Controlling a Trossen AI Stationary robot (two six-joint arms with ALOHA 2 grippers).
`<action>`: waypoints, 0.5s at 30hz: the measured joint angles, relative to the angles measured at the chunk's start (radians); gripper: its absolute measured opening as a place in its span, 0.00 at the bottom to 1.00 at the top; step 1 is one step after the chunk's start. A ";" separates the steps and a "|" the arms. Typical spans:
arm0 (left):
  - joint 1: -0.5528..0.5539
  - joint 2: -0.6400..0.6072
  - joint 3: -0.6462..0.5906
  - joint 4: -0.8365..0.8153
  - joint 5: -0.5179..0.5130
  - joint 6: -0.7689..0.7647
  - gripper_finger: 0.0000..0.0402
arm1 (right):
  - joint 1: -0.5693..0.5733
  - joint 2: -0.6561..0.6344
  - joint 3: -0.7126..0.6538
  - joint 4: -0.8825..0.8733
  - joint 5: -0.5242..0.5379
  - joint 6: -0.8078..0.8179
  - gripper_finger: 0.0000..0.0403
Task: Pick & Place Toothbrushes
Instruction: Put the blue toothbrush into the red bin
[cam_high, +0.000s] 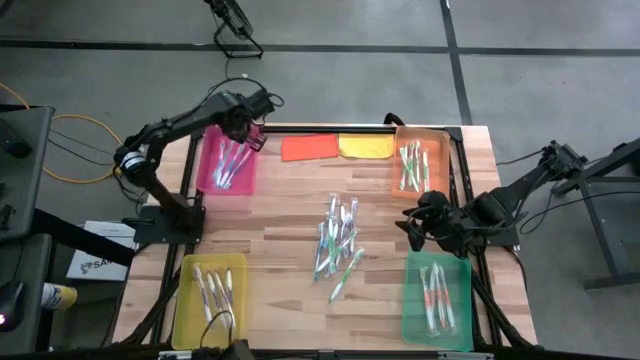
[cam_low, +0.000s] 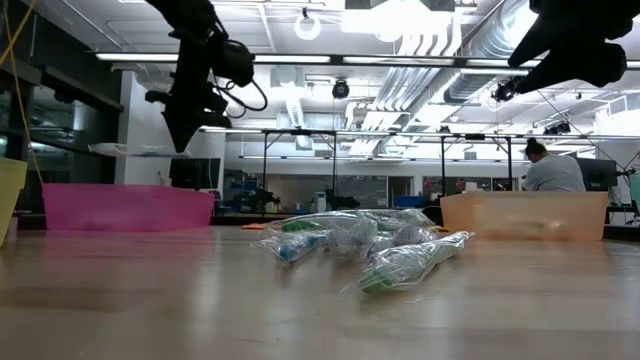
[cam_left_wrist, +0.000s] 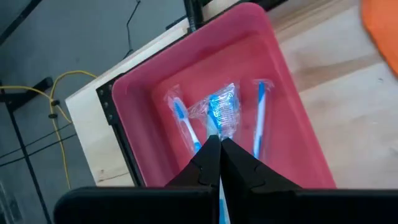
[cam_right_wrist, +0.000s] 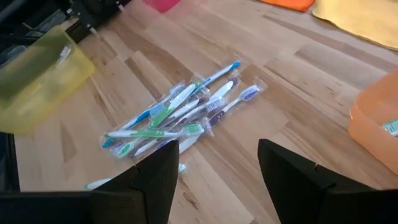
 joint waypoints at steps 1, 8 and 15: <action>0.012 0.006 0.000 0.003 0.001 0.012 0.00 | -0.005 0.000 0.000 0.000 0.000 0.000 0.53; 0.043 0.031 0.000 0.016 0.017 0.049 0.00 | -0.014 0.000 0.000 0.000 -0.002 0.000 0.53; 0.040 0.031 0.000 0.003 0.017 0.049 0.13 | -0.014 0.000 0.000 0.000 -0.003 0.000 0.53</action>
